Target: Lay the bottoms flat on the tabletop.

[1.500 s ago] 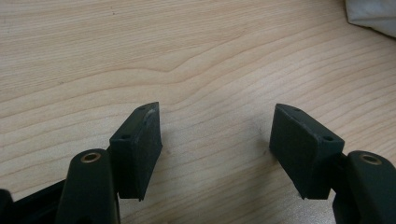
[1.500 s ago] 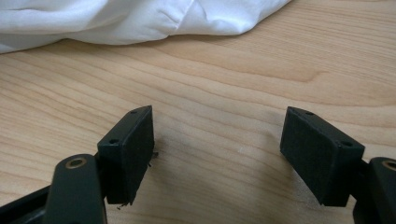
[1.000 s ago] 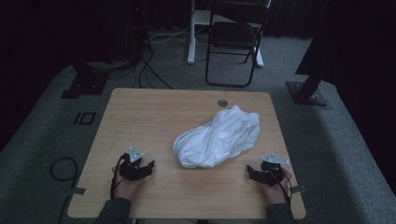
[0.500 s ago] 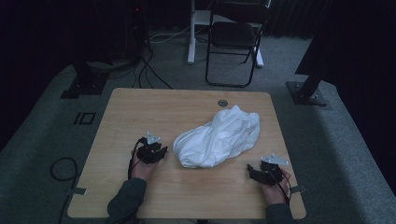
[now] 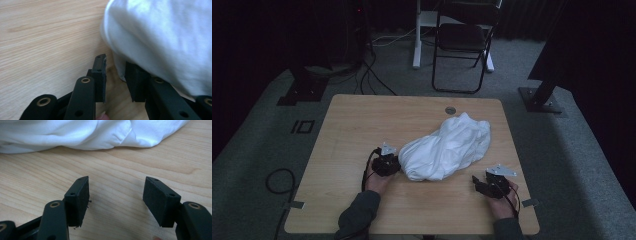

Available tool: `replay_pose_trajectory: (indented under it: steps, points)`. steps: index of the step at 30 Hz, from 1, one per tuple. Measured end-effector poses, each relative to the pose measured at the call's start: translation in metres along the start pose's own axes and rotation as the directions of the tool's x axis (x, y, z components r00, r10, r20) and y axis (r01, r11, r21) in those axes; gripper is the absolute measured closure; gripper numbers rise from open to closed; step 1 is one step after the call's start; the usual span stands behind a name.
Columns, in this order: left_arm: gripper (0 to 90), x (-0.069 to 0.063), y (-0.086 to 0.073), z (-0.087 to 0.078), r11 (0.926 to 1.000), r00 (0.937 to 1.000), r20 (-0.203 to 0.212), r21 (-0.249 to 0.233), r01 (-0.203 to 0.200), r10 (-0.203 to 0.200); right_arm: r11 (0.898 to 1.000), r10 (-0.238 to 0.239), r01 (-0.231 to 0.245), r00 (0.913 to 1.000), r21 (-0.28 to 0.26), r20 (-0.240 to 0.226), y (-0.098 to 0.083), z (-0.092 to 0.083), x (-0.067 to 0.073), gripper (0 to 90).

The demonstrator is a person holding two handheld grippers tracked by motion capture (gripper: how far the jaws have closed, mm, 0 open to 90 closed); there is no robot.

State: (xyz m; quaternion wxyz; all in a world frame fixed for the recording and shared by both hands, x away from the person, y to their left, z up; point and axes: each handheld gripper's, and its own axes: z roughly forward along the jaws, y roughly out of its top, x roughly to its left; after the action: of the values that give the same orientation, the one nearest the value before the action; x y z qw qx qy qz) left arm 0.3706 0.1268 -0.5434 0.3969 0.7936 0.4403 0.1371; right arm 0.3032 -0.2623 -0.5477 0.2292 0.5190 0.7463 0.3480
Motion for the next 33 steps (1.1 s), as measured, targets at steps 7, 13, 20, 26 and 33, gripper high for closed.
replay_pose_trajectory:
  steps: [7, 13, 20, 26, 33]
  points:
    - [73.5, -0.031, -0.01, -0.001, 0.9975, 0.9964, 0.053, 0.019, -0.068, 0.067, 0.998, 0.031, -0.032, 0.9991, -0.051, -0.028, 0.005, -0.006, 0.001, 37.1]
    - [71.2, -0.073, -0.013, 0.0, 0.978, 0.9699, 0.153, 0.058, -0.2, 0.19, 0.995, 0.045, -0.049, 0.9981, -0.092, -0.042, 0.014, -0.006, 0.006, 37.1]
    - [65.4, -0.087, -0.015, -0.019, 0.9642, 0.9457, 0.215, 0.05, -0.26, 0.244, 0.985, 0.091, -0.102, 0.9922, -0.142, -0.085, 0.023, -0.006, 0.011, 38.8]
    - [60.6, -0.058, -0.008, -0.051, 0.9782, 0.9728, 0.105, 0.001, -0.208, 0.207, 0.971, 0.118, -0.145, 0.9817, -0.188, -0.15, 0.033, -0.004, 0.017, 41.3]
    - [56.6, -0.016, -0.018, -0.072, 0.9955, 0.9961, 0.002, -0.034, -0.089, 0.089, 0.965, 0.072, -0.114, 0.9809, -0.235, -0.181, 0.065, 0.013, 0.051, 43.9]
